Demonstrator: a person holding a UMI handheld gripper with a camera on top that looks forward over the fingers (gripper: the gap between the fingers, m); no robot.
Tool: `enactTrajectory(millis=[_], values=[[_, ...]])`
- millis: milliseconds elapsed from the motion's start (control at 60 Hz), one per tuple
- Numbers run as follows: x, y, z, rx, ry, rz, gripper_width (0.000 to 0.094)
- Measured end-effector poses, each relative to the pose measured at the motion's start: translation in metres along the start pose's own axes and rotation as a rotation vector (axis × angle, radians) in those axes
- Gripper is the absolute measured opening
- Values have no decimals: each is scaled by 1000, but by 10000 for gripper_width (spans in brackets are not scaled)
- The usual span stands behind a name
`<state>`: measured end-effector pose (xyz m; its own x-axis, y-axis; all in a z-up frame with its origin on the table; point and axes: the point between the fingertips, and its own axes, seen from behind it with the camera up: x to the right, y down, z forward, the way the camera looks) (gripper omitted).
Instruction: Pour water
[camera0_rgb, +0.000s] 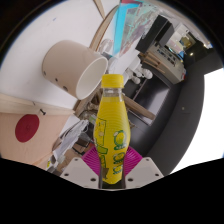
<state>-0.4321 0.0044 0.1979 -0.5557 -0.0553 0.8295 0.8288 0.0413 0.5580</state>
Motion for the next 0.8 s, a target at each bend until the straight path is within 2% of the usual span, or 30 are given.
enactTrajectory(millis=[217, 400, 533, 717, 800], values=[[1, 3, 4, -2, -40, 163, 253], [9, 15, -13, -24, -132, 746, 253], [12, 23, -26, -3, -208, 1198, 254], [-29, 15, -35, -3, -377, 1720, 261], [-52, 8, -36, -3, -420, 1855, 261]])
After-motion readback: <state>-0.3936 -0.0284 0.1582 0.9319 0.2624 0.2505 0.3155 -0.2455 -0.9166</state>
